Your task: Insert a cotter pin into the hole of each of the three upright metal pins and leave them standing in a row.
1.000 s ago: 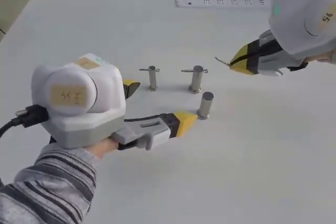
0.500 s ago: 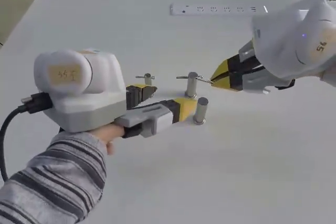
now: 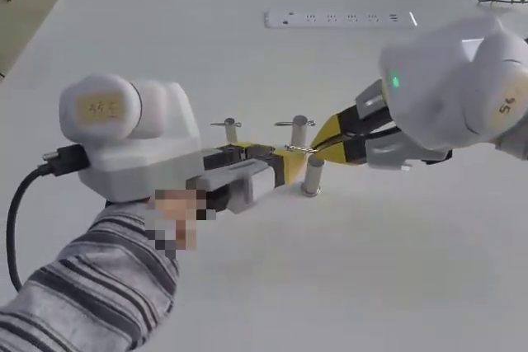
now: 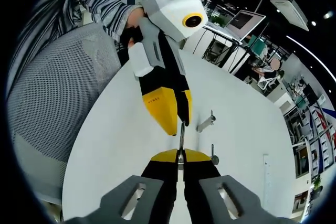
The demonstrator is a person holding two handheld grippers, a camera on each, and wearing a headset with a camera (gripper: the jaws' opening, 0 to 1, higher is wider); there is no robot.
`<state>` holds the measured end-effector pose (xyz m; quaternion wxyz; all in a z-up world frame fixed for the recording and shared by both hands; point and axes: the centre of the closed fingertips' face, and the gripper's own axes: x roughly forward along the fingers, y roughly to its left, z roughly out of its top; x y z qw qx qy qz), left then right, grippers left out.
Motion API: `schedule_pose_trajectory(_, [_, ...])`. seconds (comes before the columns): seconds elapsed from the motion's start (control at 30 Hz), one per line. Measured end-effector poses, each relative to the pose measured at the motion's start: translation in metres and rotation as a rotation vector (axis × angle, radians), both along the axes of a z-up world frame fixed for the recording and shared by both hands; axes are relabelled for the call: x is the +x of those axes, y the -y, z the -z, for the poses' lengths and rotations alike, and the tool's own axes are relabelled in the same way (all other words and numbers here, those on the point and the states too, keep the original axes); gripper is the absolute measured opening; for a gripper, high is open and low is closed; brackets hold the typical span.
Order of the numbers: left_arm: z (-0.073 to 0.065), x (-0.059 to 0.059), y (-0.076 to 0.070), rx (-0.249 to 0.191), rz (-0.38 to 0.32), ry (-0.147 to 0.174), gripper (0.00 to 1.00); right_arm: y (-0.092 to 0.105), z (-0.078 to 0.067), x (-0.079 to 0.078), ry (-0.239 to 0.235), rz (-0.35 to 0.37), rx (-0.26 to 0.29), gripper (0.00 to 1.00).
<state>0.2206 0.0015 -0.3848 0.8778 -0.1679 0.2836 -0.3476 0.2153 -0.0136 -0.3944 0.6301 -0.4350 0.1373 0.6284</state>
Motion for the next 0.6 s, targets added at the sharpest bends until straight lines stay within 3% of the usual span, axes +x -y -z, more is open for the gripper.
schedule_pose_trajectory(0.17, [-0.0044,-0.0017,0.0064,-0.044,0.008,-0.009,0.13,-0.0013,-0.002,-0.0036,0.008,-0.014,0.001,0.0])
schedule_pose_trajectory(0.6, [-0.0067,-0.0025,0.0096,-0.066,0.003,-0.013,0.0,-0.0044,-0.007,-0.0076,0.017,-0.026,0.01,0.0])
